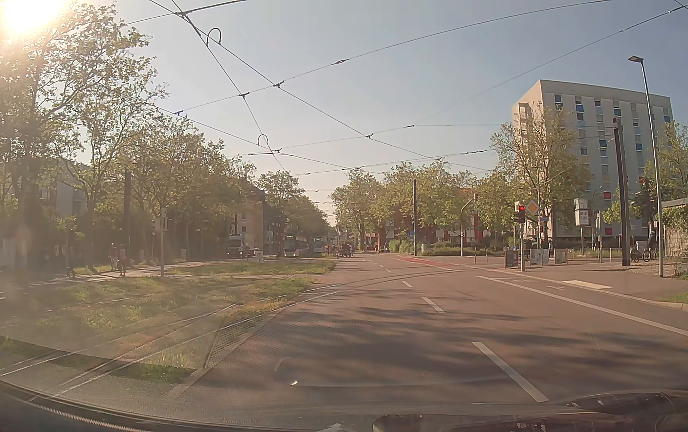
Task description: Follow the waypoints while adhering to traffic rules and regulations
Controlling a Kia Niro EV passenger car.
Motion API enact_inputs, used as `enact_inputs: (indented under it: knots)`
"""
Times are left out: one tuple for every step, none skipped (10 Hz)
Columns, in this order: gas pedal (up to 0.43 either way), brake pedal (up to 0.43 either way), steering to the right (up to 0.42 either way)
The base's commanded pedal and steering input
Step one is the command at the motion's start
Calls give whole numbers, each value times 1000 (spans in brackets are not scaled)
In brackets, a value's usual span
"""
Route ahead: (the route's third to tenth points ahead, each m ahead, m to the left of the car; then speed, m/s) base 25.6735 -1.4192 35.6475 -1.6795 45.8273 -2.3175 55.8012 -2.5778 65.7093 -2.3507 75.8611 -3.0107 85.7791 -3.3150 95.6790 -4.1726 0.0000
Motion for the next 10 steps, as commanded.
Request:
enact_inputs:
  knots:
    - [0, 262, -13]
    - [0, 262, -12]
    - [0, 262, -12]
    - [0, 262, -12]
    - [0, 262, -12]
    - [0, 268, -12]
    - [0, 268, -12]
    - [0, 268, -12]
    - [0, 268, -13]
    - [0, 268, -13]
